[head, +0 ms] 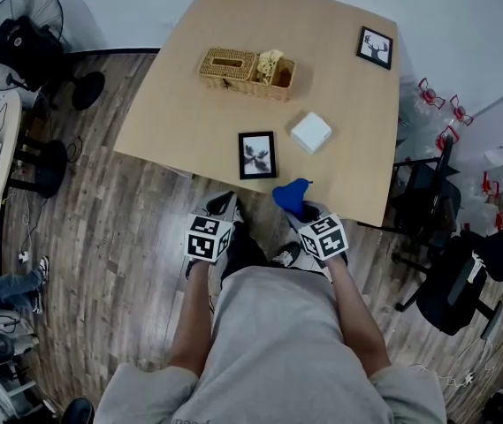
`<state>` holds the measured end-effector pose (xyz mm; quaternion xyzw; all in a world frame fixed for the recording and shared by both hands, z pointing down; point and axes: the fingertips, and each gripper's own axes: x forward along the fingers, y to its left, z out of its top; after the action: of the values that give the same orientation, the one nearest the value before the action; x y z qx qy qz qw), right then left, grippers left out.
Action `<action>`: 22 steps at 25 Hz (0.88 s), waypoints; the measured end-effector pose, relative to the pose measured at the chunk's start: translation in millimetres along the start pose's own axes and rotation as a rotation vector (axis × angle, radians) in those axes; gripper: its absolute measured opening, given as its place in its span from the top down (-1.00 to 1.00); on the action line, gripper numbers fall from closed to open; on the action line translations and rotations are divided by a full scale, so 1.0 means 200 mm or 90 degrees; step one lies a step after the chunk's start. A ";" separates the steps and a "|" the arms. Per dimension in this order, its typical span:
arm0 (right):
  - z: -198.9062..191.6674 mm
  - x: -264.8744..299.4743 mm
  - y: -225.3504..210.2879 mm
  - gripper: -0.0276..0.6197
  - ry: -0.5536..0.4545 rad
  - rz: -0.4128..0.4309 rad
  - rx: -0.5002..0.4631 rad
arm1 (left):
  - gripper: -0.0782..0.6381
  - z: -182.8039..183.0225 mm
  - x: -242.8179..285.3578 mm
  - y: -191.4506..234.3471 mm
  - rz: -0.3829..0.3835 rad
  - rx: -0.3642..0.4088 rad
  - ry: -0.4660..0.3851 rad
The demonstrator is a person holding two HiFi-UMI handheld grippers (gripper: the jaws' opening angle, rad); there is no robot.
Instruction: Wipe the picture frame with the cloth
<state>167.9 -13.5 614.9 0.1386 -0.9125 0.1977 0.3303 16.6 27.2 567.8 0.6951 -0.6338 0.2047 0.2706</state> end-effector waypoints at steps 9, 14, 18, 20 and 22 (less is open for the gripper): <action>0.02 -0.02 -0.04 0.60 -0.021 -0.022 0.012 | 0.64 -0.03 0.01 0.00 -0.009 0.010 0.019; 0.05 -0.07 -0.06 0.60 -0.048 -0.038 0.021 | 0.64 -0.07 0.00 -0.01 -0.006 0.039 0.045; 0.02 -0.08 -0.06 0.60 -0.048 -0.036 0.024 | 0.63 -0.11 0.00 -0.04 -0.014 0.038 0.054; 0.01 -0.08 -0.06 0.60 -0.045 -0.034 0.024 | 0.63 -0.12 0.00 -0.06 -0.016 0.037 0.056; 0.00 -0.08 -0.05 0.60 -0.044 -0.033 0.025 | 0.64 -0.12 0.00 -0.06 -0.018 0.033 0.053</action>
<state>184.2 -21.2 606.0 0.1750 -0.9155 0.2019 0.3009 30.3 43.8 585.2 0.7015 -0.6067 0.2459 0.2818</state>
